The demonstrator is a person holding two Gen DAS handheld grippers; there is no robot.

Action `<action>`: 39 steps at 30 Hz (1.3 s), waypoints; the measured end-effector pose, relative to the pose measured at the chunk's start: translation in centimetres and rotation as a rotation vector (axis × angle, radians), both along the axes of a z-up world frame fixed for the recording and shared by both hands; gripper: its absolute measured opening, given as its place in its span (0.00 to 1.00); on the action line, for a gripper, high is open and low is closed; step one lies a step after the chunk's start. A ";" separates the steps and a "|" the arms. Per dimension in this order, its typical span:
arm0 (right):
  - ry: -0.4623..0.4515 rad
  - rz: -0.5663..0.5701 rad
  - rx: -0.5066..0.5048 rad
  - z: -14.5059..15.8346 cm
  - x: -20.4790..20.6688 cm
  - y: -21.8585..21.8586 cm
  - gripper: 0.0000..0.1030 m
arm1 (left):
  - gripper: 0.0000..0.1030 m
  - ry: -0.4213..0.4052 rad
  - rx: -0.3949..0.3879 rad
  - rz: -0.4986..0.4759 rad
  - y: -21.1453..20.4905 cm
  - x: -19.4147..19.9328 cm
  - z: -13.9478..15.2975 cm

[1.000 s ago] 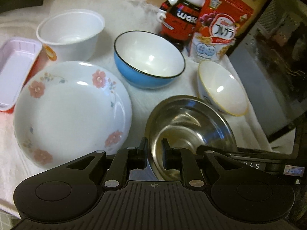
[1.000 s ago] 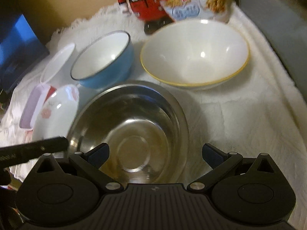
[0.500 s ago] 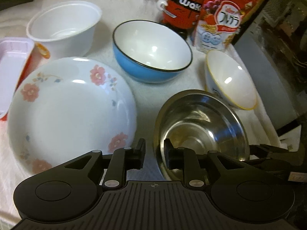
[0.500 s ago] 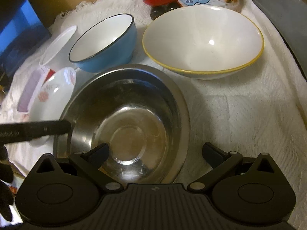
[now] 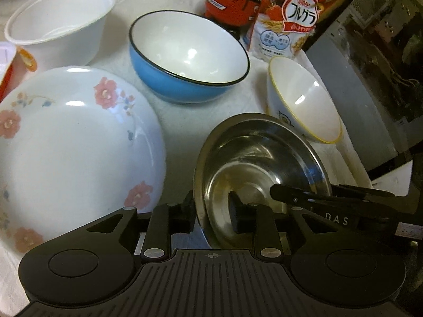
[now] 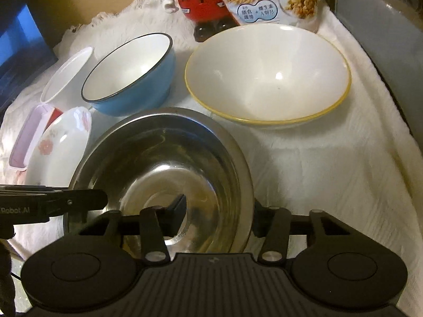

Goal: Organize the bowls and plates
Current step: 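Move the left gripper to the steel bowl rim and close on it, then lift the steel bowl with the left gripper toward the white cup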

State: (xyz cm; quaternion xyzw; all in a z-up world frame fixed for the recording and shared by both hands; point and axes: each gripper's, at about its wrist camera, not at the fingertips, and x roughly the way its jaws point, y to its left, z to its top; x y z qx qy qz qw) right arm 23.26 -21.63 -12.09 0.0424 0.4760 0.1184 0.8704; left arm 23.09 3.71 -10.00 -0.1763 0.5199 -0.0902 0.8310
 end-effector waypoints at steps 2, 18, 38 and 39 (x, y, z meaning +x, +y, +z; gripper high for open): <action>0.004 -0.011 0.007 0.1 -0.4 -0.1 0.45 | 0.25 0.026 0.000 0.000 -0.1 0.3 -0.3; -0.101 0.103 0.037 5.2 -3.7 5.6 0.48 | 0.25 -0.090 -0.014 0.103 5.5 -3.2 5.7; -0.046 0.323 -0.074 1.6 0.6 19.1 0.49 | 0.23 -0.028 0.148 0.331 15.4 -5.6 2.7; -0.057 0.321 -0.078 1.6 0.5 19.2 0.49 | 0.23 -0.039 0.148 0.331 15.5 -5.6 2.8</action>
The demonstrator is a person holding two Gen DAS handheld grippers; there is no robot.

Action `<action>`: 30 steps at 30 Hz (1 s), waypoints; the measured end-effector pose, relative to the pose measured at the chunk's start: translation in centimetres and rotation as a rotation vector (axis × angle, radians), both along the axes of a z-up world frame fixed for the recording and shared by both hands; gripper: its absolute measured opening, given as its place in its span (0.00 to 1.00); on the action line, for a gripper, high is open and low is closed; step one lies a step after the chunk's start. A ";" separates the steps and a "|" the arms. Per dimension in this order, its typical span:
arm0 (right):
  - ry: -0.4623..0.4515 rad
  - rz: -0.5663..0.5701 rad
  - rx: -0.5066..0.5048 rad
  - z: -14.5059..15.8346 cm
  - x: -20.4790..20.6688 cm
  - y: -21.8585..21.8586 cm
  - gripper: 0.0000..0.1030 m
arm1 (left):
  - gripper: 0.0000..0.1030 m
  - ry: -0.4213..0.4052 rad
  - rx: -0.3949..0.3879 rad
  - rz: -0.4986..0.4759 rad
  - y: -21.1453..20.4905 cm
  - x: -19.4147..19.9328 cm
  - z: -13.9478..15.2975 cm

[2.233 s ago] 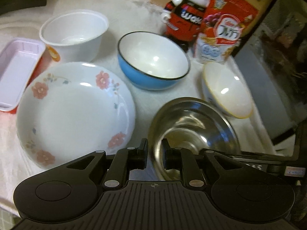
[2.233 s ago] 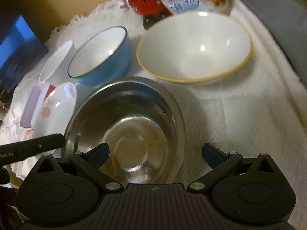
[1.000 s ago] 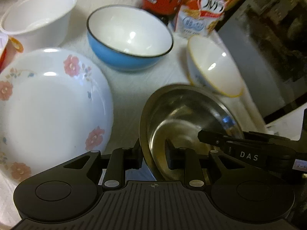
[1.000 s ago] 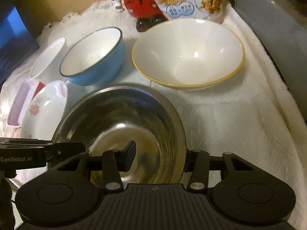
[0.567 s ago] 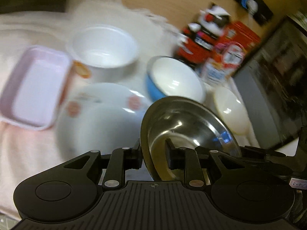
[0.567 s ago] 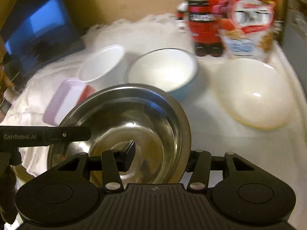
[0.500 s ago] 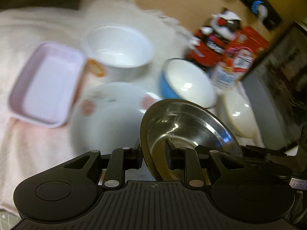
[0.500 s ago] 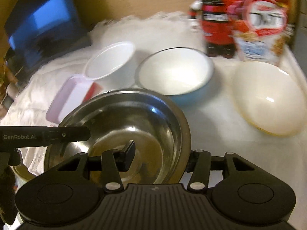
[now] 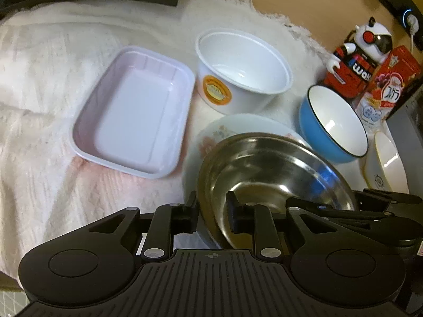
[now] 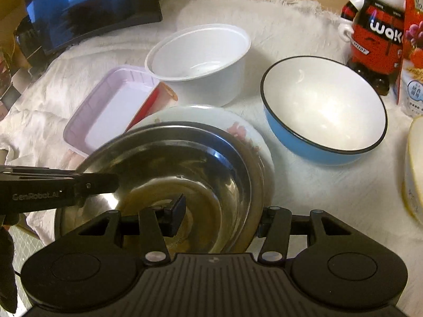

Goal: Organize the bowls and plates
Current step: 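Lift the steel bowl with the left gripper toward the white cup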

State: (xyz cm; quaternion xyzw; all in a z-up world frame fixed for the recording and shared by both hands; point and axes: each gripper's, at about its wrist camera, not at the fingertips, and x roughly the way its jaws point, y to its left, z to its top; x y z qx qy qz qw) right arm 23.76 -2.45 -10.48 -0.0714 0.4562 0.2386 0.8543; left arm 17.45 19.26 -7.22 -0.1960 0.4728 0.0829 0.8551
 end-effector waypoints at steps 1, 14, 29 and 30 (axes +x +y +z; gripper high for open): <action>-0.012 0.002 -0.001 0.1 -0.2 0.1 0.50 | 0.24 -0.008 0.003 -0.001 0.1 -0.1 0.1; -0.129 -0.103 0.030 2.2 -1.8 -4.3 0.76 | 0.27 -0.091 -0.136 0.073 3.8 -2.3 1.0; -0.051 -0.121 0.073 1.5 0.2 -3.2 0.76 | 0.32 -0.053 -0.083 0.031 3.4 -0.3 -0.3; -0.040 -0.133 0.076 1.2 0.7 -3.1 0.76 | 0.33 -0.039 -0.098 0.031 3.5 -0.1 -0.7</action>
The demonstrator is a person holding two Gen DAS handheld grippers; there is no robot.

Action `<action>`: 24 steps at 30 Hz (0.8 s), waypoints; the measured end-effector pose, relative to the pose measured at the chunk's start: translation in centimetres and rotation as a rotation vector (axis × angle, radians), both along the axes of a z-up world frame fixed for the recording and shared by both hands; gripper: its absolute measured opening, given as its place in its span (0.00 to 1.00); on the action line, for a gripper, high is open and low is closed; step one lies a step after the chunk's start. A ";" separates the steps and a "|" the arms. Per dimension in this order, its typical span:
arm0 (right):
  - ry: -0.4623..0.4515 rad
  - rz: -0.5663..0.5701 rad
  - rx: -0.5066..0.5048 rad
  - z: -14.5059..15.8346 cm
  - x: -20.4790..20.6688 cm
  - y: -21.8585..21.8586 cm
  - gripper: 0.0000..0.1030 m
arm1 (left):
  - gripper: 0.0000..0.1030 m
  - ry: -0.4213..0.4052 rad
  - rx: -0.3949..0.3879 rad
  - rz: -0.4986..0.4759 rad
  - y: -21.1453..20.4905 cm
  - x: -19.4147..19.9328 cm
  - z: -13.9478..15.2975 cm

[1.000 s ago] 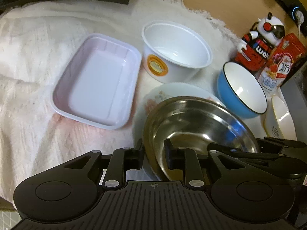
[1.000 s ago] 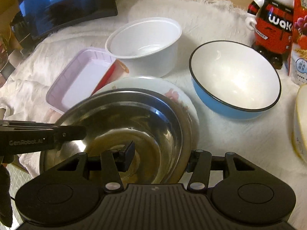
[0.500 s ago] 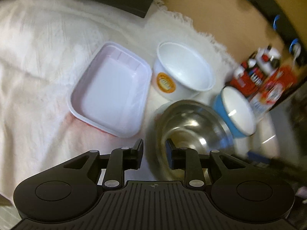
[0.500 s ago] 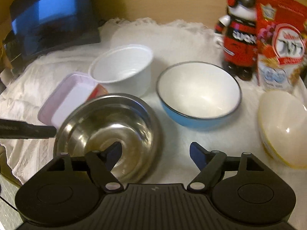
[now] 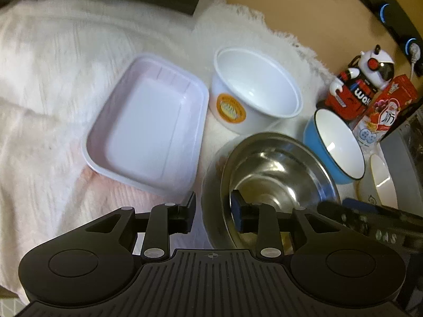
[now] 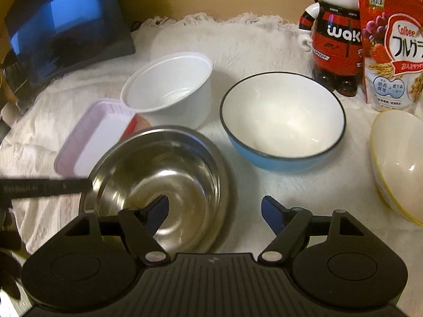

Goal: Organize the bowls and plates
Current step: 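Lift the steel bowl with the left gripper toward the white cup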

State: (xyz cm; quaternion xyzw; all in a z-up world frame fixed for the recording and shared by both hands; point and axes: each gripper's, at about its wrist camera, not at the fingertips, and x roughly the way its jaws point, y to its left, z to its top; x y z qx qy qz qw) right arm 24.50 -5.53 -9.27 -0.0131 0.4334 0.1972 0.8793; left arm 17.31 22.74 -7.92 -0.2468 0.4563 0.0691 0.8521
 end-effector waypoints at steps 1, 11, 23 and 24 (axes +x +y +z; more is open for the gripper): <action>0.020 -0.013 0.003 -0.4 0.6 0.1 0.76 | 0.34 0.011 -0.014 -0.004 0.0 0.1 -0.4; 0.178 0.013 0.056 -3.2 2.7 0.8 0.54 | 0.34 0.073 -0.061 -0.035 -0.4 1.8 -2.6; 0.159 -0.010 0.028 -1.7 -0.3 -1.1 0.54 | 0.48 0.090 -0.078 -0.102 -1.6 3.3 -2.5; 0.164 -0.016 0.031 -1.7 -0.6 -1.5 0.54 | 0.48 0.088 -0.084 -0.111 -1.7 3.4 -2.6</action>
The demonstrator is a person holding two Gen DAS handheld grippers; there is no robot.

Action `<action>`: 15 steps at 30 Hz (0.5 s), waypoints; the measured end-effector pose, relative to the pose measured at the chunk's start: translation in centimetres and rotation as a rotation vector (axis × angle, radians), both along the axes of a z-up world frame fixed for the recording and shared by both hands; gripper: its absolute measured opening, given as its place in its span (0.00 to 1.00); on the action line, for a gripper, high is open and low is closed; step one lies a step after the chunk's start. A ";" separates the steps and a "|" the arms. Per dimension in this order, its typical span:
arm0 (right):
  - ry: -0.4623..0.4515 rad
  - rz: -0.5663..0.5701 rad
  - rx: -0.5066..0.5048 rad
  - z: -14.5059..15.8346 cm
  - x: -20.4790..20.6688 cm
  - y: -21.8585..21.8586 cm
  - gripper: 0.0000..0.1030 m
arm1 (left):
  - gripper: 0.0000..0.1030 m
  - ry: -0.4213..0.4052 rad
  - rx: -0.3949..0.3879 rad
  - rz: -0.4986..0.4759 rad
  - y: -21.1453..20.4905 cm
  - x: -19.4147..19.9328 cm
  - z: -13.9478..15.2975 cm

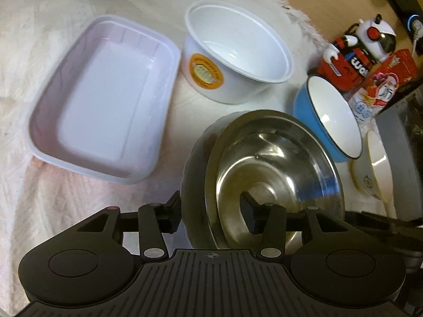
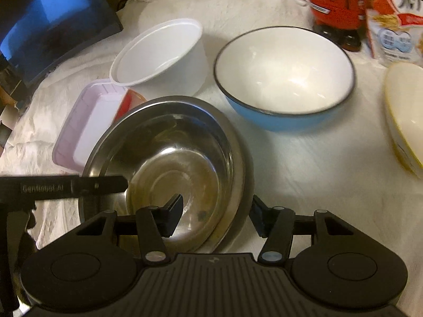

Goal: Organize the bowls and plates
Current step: 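Lift the steel bowl with the left gripper toward the white cup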

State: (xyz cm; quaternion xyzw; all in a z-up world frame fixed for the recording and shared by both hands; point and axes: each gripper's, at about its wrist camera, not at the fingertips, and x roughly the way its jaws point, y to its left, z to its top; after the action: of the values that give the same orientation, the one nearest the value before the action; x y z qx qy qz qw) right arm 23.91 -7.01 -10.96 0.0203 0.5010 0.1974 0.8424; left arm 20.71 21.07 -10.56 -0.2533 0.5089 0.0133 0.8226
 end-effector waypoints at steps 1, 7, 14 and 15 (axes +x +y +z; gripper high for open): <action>0.006 -0.008 0.003 0.0 -0.3 -0.4 0.54 | 0.48 -0.001 -0.001 -0.010 -0.2 0.0 0.0; 0.010 -0.033 0.004 -0.1 -1.1 -1.4 0.54 | 0.48 -0.015 -0.002 -0.042 -0.7 0.4 -0.2; -0.010 -0.060 -0.011 -0.2 -1.5 -0.8 0.54 | 0.47 -0.040 0.010 -0.039 -0.7 -0.5 0.4; -0.010 -0.067 -0.009 -0.2 -1.5 -0.8 0.54 | 0.47 -0.052 0.017 -0.041 -0.7 -0.7 0.7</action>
State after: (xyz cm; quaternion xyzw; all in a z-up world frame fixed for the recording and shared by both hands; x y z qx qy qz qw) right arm 22.40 -7.85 -11.19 0.0322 0.4966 0.1669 0.8511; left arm 20.04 20.42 -9.82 -0.2360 0.4922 -0.0058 0.8379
